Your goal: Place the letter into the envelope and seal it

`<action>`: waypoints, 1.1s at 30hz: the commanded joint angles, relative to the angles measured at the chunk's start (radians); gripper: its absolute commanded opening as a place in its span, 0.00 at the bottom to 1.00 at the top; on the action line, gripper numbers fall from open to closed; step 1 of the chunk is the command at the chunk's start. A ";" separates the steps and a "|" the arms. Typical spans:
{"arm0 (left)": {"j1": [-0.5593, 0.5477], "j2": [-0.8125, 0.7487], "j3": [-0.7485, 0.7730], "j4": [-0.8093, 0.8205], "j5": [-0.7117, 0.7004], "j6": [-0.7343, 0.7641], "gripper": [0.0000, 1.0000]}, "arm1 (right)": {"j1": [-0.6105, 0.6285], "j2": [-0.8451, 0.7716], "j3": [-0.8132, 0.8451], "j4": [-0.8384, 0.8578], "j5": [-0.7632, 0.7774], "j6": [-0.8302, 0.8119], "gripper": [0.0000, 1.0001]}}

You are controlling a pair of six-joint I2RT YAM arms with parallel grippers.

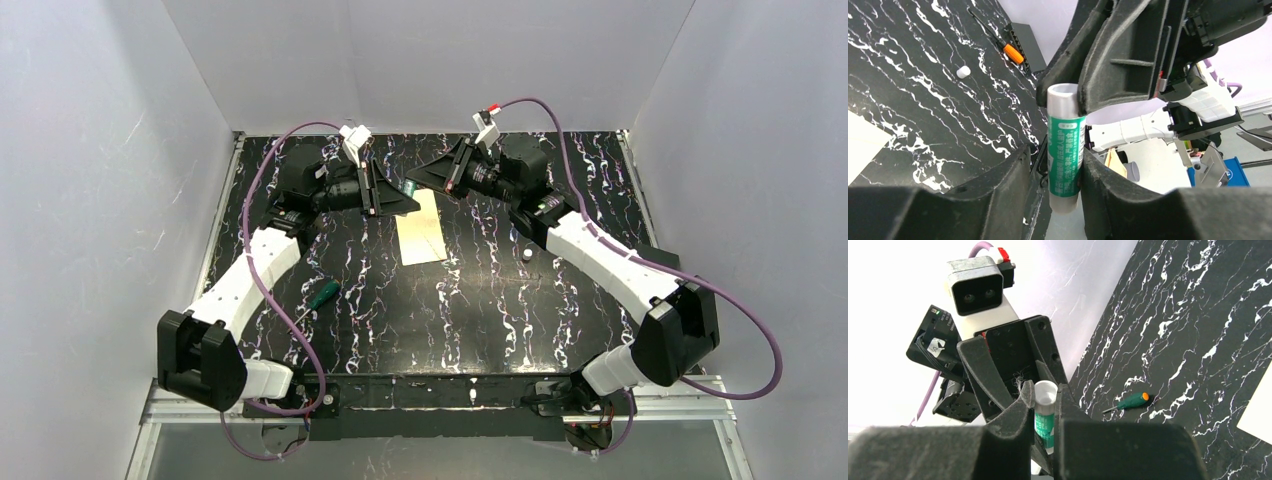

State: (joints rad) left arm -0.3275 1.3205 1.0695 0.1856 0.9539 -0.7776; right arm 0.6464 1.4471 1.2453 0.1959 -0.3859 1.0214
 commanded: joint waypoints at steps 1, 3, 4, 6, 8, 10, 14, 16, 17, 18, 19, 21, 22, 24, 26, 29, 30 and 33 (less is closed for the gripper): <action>0.016 0.020 0.059 -0.015 0.004 0.011 0.33 | 0.004 -0.009 0.001 0.081 -0.057 -0.009 0.02; 0.028 0.025 0.061 -0.020 0.026 0.012 0.29 | 0.004 -0.010 0.005 0.053 -0.061 -0.034 0.02; 0.032 0.026 0.062 -0.022 0.033 0.015 0.26 | 0.004 -0.012 0.008 0.038 -0.063 -0.046 0.02; 0.039 0.027 0.058 -0.029 0.040 0.018 0.26 | 0.004 -0.011 0.008 0.034 -0.081 -0.065 0.02; 0.039 0.029 0.056 -0.030 0.051 0.019 0.28 | 0.004 -0.005 0.023 0.008 -0.097 -0.094 0.03; 0.039 0.033 0.056 -0.031 0.065 0.020 0.30 | 0.004 0.001 0.034 -0.015 -0.114 -0.118 0.02; 0.040 0.044 0.061 -0.031 0.102 0.015 0.35 | 0.004 0.021 0.062 -0.056 -0.142 -0.155 0.02; 0.040 0.051 0.059 -0.031 0.115 0.014 0.31 | 0.004 0.023 0.058 -0.045 -0.148 -0.157 0.01; 0.040 0.052 0.059 -0.031 0.120 0.014 0.26 | 0.004 0.020 0.049 -0.021 -0.152 -0.146 0.01; 0.040 0.054 0.059 -0.031 0.125 0.014 0.19 | 0.004 0.021 0.042 0.004 -0.160 -0.133 0.01; 0.040 0.055 0.057 -0.031 0.128 0.013 0.09 | 0.004 0.020 0.040 0.023 -0.169 -0.123 0.01; 0.039 0.053 0.058 -0.031 0.134 0.010 0.00 | 0.004 0.020 0.039 0.048 -0.181 -0.118 0.01; 0.040 0.051 0.060 -0.031 0.143 0.008 0.00 | 0.003 0.016 0.035 0.070 -0.195 -0.115 0.01; 0.039 0.042 0.070 -0.031 0.168 0.003 0.00 | 0.000 0.007 0.024 0.150 -0.240 -0.111 0.01; 0.039 0.024 0.083 -0.032 0.204 0.011 0.00 | -0.001 -0.008 0.005 0.319 -0.309 -0.083 0.01; 0.041 -0.020 0.103 -0.027 0.259 0.032 0.00 | -0.005 -0.013 -0.020 0.608 -0.418 0.035 0.01; 0.040 -0.036 0.109 -0.023 0.271 0.042 0.00 | -0.005 -0.007 -0.015 0.689 -0.454 0.081 0.01; 0.039 -0.072 0.135 -0.008 0.296 0.055 0.00 | -0.003 0.020 0.015 0.894 -0.577 0.209 0.01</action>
State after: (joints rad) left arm -0.2878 1.3117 1.1614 0.1814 1.1839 -0.7616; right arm 0.6273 1.4834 1.2015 0.5571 -0.7212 1.0203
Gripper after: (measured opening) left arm 0.189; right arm 0.142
